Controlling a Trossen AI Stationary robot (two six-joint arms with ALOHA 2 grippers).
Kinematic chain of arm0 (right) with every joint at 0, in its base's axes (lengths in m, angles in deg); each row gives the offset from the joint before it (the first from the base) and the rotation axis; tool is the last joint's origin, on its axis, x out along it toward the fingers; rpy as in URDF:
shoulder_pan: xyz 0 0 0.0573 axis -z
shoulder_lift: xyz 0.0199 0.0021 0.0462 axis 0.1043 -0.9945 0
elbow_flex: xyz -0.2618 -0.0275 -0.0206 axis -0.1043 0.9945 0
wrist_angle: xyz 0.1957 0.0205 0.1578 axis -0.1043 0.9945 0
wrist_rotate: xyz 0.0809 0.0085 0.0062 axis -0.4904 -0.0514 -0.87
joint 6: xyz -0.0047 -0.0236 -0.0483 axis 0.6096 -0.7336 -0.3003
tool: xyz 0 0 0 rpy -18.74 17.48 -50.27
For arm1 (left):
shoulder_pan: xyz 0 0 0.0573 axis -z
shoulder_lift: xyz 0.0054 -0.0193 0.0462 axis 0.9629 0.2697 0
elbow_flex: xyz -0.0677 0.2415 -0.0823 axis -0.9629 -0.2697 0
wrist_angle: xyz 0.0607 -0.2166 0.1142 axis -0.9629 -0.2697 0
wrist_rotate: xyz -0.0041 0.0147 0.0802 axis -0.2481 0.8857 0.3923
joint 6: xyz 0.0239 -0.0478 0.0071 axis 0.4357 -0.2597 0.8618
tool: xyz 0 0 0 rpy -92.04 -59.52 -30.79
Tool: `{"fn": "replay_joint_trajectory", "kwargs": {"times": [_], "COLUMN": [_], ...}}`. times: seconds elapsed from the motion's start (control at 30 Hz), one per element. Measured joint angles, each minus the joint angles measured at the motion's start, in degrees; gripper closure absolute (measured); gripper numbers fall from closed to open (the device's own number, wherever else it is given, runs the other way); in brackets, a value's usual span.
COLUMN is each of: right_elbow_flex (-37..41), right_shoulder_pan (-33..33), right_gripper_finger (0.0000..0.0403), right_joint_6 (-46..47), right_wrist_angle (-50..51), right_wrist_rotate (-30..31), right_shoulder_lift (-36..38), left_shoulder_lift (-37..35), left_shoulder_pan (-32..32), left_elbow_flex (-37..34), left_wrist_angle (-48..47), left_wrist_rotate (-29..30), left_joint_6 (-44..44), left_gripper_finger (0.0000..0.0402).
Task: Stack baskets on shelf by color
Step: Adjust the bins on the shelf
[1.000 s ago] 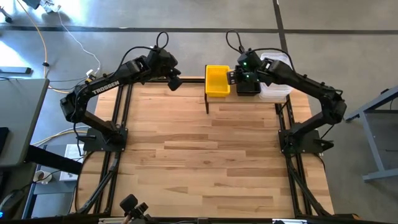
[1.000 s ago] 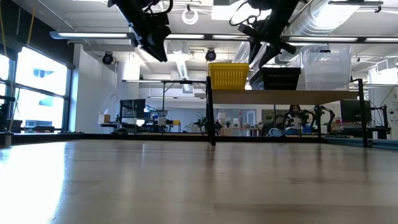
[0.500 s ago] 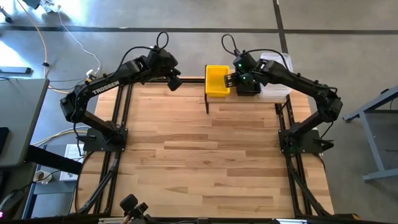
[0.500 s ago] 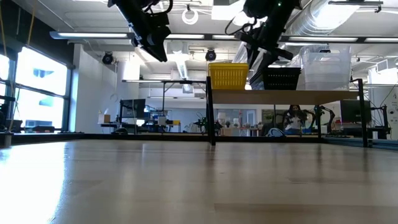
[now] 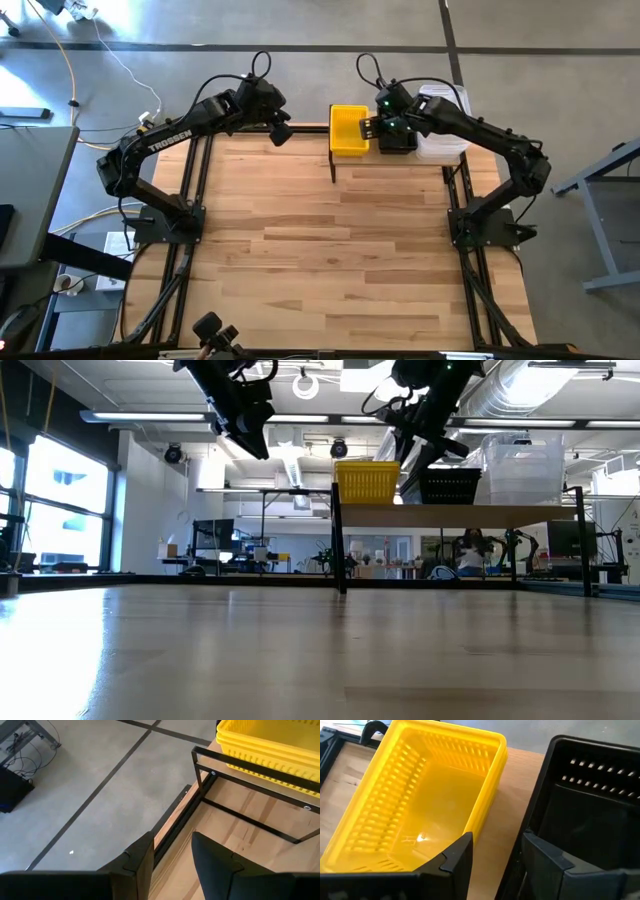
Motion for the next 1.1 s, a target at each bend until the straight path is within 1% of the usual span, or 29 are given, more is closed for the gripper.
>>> {"fn": "replay_joint_trajectory", "kwargs": {"times": [0.2, 0.63, 1.1], "right_elbow_flex": [0.0, 0.0, 0.0], "right_shoulder_pan": [0.0, -0.04, -0.7], "right_gripper_finger": [0.025, 0.025, 0.025], "right_joint_6": [-0.01, 0.34, 2.93], "right_wrist_angle": [0.0, -0.02, -0.42], "right_wrist_rotate": [-1.34, -1.4, 0.3], "right_shoulder_lift": [0.0, 0.0, 0.17], "left_shoulder_lift": [0.0, 0.0, 0.0], "left_shoulder_pan": [0.0, 0.0, 0.0], "left_elbow_flex": [0.0, 0.0, -0.02], "left_wrist_angle": [0.0, -0.01, 0.0], "left_wrist_rotate": [0.0, -0.01, -0.02], "left_joint_6": [0.0, 0.0, 0.8], "left_gripper_finger": [0.028, 0.028, 0.028]}}
